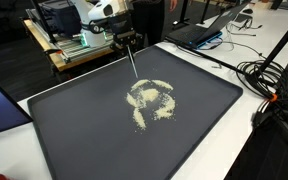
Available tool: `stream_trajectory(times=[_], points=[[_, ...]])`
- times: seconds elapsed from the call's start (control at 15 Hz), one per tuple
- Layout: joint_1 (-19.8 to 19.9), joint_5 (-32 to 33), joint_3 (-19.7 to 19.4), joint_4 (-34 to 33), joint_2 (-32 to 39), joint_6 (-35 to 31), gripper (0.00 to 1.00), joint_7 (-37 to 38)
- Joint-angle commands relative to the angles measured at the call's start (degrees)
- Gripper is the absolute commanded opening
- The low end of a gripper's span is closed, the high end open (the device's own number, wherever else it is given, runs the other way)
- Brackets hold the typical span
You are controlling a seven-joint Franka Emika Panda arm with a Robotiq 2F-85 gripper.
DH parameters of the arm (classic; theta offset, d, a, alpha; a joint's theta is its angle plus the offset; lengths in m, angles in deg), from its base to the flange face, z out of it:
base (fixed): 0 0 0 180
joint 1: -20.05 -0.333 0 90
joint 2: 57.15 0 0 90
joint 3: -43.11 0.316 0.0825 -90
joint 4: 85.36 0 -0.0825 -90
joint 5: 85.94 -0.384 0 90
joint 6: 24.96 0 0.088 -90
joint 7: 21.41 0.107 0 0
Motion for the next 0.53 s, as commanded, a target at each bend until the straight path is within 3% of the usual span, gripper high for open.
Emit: stream_trajectory(times=[0.0, 0.47], points=[[2.6, -9.4, 0.2, -3.7, 3.6, 0.8, 0.01, -8.4], [7.8, -19.3, 1.0, -11.1, 9.9, 1.3, 0.01, -14.5]])
